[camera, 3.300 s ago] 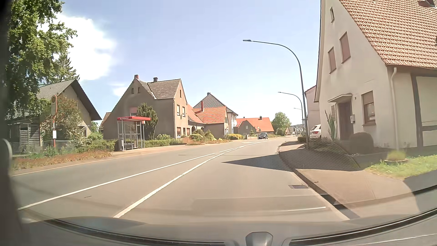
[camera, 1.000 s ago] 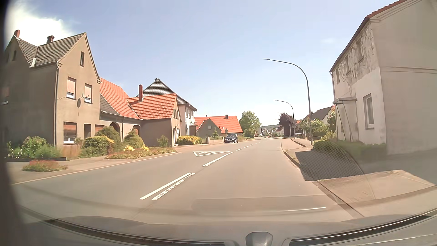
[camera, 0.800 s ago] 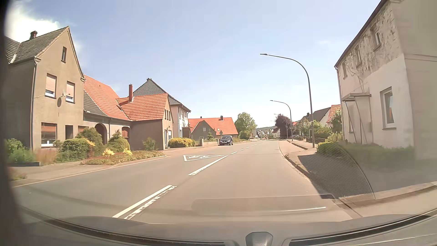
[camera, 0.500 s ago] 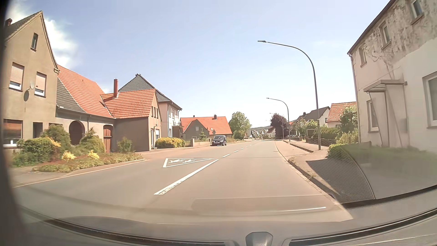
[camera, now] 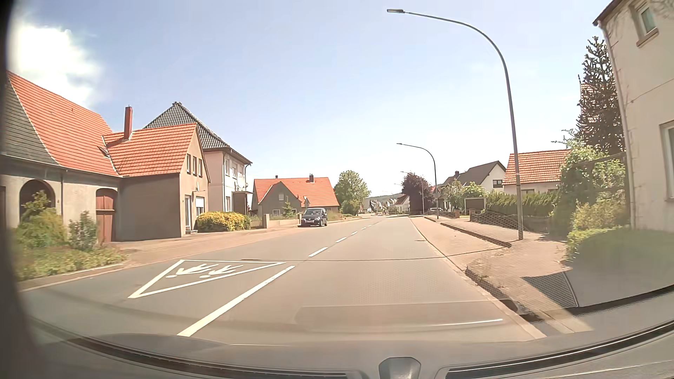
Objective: Follow the waypoints while adhering to traffic rules and regulations
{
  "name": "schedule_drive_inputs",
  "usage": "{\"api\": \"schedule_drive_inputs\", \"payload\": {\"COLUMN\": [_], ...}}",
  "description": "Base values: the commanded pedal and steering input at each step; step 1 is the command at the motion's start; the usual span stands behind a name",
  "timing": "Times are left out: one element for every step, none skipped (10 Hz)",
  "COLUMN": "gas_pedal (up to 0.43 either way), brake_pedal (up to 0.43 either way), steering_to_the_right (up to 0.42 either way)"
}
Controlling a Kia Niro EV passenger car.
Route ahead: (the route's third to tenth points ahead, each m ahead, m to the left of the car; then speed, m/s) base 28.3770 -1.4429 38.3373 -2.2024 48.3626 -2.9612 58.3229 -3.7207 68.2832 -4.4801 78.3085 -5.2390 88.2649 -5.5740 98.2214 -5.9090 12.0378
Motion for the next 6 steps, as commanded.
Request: {"api": "schedule_drive_inputs", "payload": {"gas_pedal": [0.299,0.299,0.299,0.299,0.299,0.287], "brake_pedal": [0.006,0.006,0.006,0.006,0.006,0.006], "steering_to_the_right": [0.026,0.026,0.024,0.021,0.018,0.017]}}
